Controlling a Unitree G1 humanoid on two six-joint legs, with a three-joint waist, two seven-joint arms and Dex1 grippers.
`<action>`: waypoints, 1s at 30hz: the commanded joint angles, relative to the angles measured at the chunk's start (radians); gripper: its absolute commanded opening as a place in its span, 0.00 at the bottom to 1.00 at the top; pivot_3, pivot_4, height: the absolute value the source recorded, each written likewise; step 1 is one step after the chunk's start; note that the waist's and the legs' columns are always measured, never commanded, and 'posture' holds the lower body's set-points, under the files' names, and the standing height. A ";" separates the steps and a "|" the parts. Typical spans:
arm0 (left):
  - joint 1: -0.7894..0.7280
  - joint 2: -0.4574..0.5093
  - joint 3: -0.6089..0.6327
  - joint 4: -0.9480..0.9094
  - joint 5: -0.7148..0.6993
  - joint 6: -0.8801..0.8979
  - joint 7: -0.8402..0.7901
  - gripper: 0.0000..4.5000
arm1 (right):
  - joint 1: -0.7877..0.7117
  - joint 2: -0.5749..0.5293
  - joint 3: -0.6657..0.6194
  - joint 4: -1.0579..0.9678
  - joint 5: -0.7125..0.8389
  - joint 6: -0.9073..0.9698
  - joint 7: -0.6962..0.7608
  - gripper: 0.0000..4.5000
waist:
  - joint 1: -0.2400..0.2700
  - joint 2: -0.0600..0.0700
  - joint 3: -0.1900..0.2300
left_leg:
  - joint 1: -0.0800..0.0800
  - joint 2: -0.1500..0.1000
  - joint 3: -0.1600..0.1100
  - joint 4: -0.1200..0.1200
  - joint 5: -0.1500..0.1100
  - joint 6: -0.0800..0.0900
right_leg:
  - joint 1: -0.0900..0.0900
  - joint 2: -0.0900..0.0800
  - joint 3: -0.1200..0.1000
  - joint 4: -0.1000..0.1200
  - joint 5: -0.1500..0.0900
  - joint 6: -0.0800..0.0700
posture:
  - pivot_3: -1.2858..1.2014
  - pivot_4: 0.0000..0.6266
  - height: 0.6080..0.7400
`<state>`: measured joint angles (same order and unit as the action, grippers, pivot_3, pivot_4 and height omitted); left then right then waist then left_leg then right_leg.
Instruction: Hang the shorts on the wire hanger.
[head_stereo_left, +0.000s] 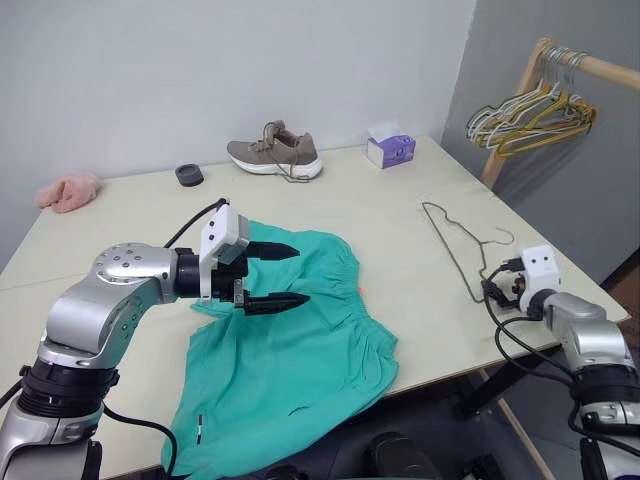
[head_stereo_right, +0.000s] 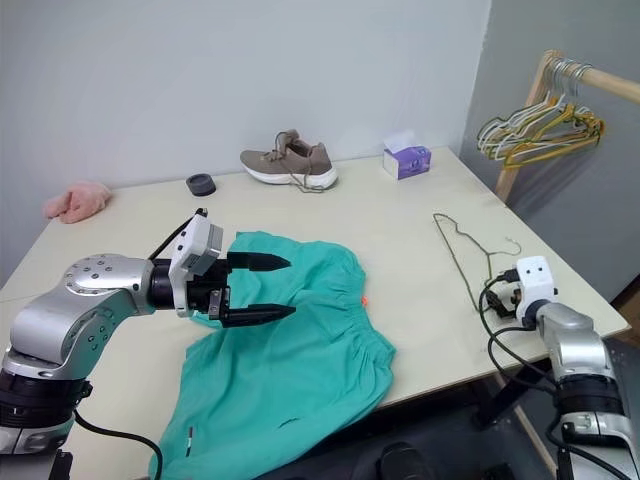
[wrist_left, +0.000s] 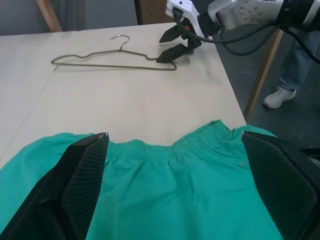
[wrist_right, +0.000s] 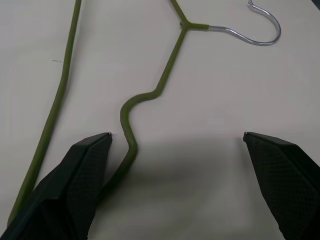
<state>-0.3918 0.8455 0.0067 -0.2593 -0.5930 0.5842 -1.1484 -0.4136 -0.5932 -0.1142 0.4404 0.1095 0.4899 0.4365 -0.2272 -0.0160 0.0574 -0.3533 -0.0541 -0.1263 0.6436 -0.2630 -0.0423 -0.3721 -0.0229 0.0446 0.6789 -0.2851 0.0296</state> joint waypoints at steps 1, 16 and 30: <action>-0.017 0.002 0.022 0.000 0.008 -0.019 0.001 1.00 | -0.064 -0.010 0.037 0.071 -0.026 -0.012 0.047 1.00 | -0.001 0.000 0.000 | 0.000 0.000 0.000 0.000 0.000 0.000 | 0.000 0.000 0.000 0.000 0.000 0.000 | 0.42 0.00 1.00; -0.011 -0.009 0.016 -0.008 0.027 -0.026 0.007 1.00 | -0.219 0.011 0.136 0.395 -0.073 0.089 0.220 0.63 | -0.009 -0.011 -0.011 | 0.004 0.001 -0.002 -0.001 0.000 0.000 | 0.004 0.000 -0.002 -0.001 0.000 0.000 | 0.42 0.00 1.00; 0.012 -0.001 0.052 0.025 0.033 -0.015 0.043 1.00 | -0.236 -0.010 0.220 0.381 -0.170 -0.101 0.234 0.00 | 0.001 -0.016 -0.022 | 0.015 0.002 -0.003 0.001 -0.008 0.003 | 0.023 0.000 -0.002 -0.017 0.002 0.003 | 0.42 0.00 1.00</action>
<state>-0.3768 0.8374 0.0128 -0.2484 -0.5672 0.5766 -1.1216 -0.6738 -0.5958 0.0719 0.8249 -0.0244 0.4304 0.6585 -0.2259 -0.0321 0.0352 -0.3384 -0.0521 -0.1293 0.6443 -0.2707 -0.0394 -0.3494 -0.0224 0.0428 0.6622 -0.2833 0.0326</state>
